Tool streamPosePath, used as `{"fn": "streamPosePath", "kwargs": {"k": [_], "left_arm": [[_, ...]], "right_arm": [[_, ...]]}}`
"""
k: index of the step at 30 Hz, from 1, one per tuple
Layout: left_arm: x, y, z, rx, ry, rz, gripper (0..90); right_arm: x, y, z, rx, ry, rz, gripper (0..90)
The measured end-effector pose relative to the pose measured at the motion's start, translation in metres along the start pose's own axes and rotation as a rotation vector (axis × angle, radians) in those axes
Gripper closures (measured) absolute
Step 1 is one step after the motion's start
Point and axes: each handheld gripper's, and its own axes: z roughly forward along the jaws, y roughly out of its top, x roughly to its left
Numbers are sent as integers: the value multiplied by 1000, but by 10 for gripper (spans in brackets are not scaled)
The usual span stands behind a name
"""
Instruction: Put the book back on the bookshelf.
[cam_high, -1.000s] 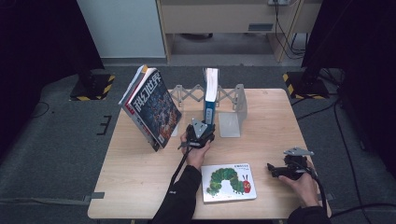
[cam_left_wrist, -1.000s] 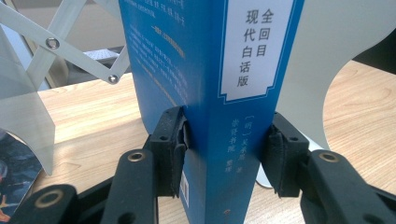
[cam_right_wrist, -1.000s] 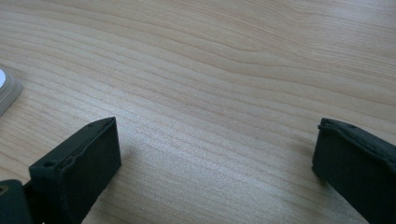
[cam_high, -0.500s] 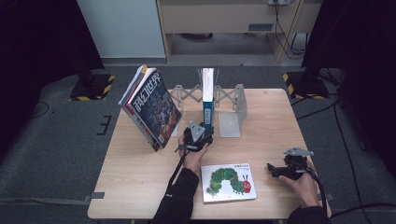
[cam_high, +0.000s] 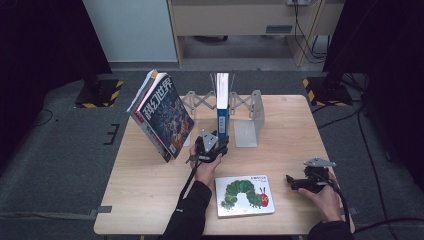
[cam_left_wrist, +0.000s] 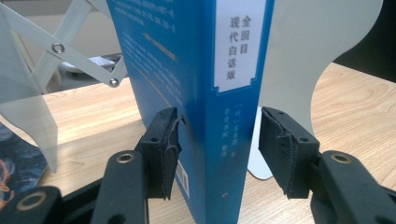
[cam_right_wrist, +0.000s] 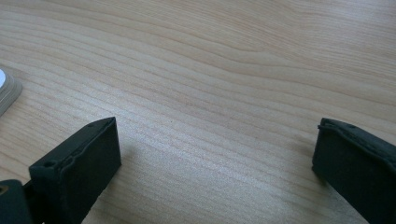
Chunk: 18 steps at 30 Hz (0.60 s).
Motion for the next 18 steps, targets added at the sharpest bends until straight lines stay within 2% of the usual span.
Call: {"fn": "streamPosePath", "kwargs": {"k": [3,8,15,18], "left_arm": [[0,2,-2,-8,1,-6,480],[-1,0,-2,21,-5,-12,541],[1,-11,-6,44,-32,2,588],[3,-16,-6,73,-39,-10,608]], "right_arm": [[0,0,0,0,0,1,14],[0,0,0,-2,-3,-1,14],[0,0,0,0,-1,-1,14],[0,0,0,0,0,0,14]]}}
